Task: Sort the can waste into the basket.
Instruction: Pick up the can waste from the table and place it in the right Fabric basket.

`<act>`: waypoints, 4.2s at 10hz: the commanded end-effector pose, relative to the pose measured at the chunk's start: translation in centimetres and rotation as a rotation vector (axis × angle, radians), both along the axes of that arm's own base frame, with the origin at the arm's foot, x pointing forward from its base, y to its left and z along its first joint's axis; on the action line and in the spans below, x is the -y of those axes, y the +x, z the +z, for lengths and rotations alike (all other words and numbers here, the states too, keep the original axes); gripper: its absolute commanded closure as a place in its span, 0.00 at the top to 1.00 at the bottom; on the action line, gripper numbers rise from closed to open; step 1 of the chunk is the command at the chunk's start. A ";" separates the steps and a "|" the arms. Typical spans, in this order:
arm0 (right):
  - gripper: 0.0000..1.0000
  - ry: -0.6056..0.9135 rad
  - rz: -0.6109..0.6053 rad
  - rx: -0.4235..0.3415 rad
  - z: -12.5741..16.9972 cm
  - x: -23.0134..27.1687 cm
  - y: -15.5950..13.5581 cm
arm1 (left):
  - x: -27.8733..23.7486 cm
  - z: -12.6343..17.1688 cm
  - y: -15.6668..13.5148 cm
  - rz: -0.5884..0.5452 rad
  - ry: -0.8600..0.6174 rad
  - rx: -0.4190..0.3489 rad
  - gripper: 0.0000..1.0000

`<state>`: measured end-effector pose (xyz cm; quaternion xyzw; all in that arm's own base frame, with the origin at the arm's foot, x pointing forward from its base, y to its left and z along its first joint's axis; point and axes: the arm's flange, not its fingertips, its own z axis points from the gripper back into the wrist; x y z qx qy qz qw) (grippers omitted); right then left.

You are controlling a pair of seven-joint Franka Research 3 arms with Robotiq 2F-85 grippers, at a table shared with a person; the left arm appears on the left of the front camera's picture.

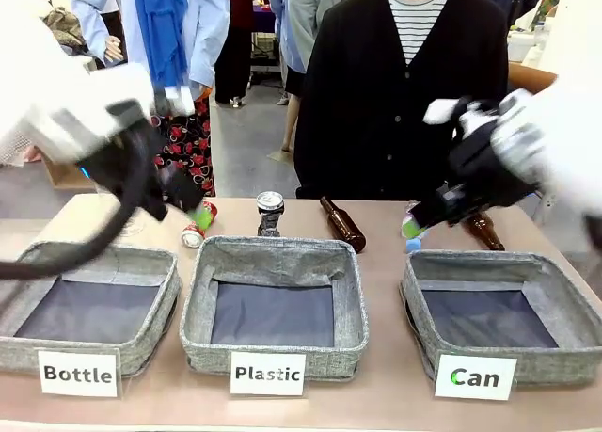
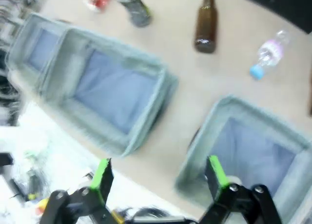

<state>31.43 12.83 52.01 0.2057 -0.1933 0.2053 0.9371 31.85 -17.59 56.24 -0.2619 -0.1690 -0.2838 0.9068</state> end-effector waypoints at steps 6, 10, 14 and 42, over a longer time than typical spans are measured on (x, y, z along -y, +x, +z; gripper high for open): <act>1.00 0.975 -0.552 -0.196 -9.9 29.2 -4.3 | -28.6 -10.3 -1.1 0.518 -0.794 -0.324 1.00; 1.00 0.938 -0.611 -0.243 -8.9 34.3 -4.8 | -31.9 -12.0 -2.7 0.493 -0.747 -0.352 1.00; 1.00 0.938 -0.611 -0.243 -8.9 34.3 -4.8 | -31.3 -12.0 -2.3 0.521 -0.757 -0.372 1.00; 1.00 0.938 -0.611 -0.243 -8.9 34.3 -4.8 | -50.4 -0.5 -11.2 0.262 -0.808 -0.198 1.00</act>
